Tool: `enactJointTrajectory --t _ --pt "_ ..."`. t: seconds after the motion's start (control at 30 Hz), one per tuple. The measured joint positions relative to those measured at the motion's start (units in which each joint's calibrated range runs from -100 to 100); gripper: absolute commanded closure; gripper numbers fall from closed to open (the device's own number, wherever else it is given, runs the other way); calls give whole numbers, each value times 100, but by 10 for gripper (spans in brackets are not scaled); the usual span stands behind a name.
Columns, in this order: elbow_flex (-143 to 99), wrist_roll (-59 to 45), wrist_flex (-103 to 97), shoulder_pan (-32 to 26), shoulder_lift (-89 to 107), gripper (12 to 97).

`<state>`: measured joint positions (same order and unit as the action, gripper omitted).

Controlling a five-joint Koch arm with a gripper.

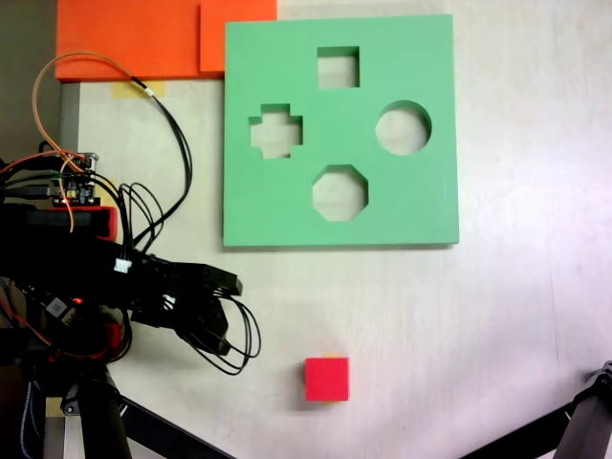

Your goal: Put the square block into the corresponding hole

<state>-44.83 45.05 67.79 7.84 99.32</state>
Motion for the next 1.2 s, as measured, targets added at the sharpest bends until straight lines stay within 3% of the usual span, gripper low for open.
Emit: enactJointTrajectory --t 0.17,0.3,0.7,1.2 --pt "3087 -5 1684 0 -1997 368" --pt "3733 -103 2105 0 -3598 264" --pt "5723 -361 2115 112 -7332 264" --pt "6291 -601 2115 200 -9521 265"
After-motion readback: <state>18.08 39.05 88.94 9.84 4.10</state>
